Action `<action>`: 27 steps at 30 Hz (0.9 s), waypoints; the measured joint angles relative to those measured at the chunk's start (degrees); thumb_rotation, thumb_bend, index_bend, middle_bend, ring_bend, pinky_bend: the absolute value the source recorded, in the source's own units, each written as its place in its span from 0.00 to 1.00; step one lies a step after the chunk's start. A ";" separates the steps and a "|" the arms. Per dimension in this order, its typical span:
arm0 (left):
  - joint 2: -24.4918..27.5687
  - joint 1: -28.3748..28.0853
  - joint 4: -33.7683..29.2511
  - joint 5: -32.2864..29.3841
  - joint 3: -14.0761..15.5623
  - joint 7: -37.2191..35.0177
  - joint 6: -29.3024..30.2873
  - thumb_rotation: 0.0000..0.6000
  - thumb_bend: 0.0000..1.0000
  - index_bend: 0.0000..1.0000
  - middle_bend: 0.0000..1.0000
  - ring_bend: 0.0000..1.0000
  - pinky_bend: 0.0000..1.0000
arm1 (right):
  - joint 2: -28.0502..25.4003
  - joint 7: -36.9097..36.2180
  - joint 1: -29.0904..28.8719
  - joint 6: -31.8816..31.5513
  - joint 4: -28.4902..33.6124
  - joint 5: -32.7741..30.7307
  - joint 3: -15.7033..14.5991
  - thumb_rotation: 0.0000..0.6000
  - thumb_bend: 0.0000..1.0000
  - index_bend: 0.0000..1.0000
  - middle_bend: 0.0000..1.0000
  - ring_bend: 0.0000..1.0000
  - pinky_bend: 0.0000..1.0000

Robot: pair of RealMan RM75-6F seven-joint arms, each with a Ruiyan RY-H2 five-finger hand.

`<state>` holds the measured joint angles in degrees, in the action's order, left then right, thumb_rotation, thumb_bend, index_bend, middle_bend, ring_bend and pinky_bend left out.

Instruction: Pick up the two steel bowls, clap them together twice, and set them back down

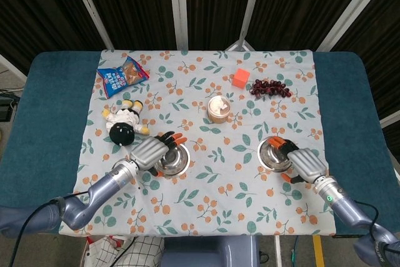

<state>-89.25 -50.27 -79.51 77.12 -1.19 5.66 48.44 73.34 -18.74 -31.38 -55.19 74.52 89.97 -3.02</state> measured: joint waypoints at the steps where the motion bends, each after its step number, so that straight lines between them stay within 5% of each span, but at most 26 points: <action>1: -0.20 0.12 0.21 0.80 -0.03 -0.43 0.68 1.00 0.01 0.00 0.00 0.00 0.20 | -0.13 -0.41 -0.05 -0.05 0.34 0.16 -0.05 1.00 0.36 0.00 0.00 0.04 0.51; 6: -1.14 1.00 1.81 5.30 -0.01 -3.06 5.38 1.00 0.02 0.00 0.00 0.00 0.15 | -1.18 -1.69 -0.13 -1.43 2.51 1.05 0.02 0.97 0.36 0.00 0.00 0.02 0.45; 10: -0.99 2.33 2.42 9.09 -0.13 -6.37 11.38 1.00 0.04 0.00 0.00 0.00 0.14 | -1.89 -0.87 0.45 -4.67 3.49 1.34 0.87 0.77 0.36 0.00 0.00 0.00 0.25; 14: 1.09 4.56 1.51 12.44 0.09 -7.30 18.31 1.00 0.04 0.00 0.00 0.00 0.13 | -2.24 3.44 1.78 -10.30 3.45 1.21 2.59 0.86 0.36 0.00 0.00 0.00 0.08; 20: 7.42 12.55 -3.42 15.25 3.02 -2.41 28.92 1.00 0.04 0.00 0.00 0.00 0.10 | -1.86 19.80 4.78 -16.36 3.39 -2.00 5.52 0.94 0.36 0.00 0.00 0.00 0.03; 27: 12.72 25.80 -11.11 9.67 7.44 11.87 36.95 1.00 0.04 0.00 0.00 0.00 0.10 | -1.32 37.36 13.72 -26.06 9.74 -9.38 6.74 0.99 0.36 0.00 0.00 0.00 0.00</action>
<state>-76.53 -24.47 -90.62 86.79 6.25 17.54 85.39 72.01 18.63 -17.66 -81.26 84.25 80.58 3.72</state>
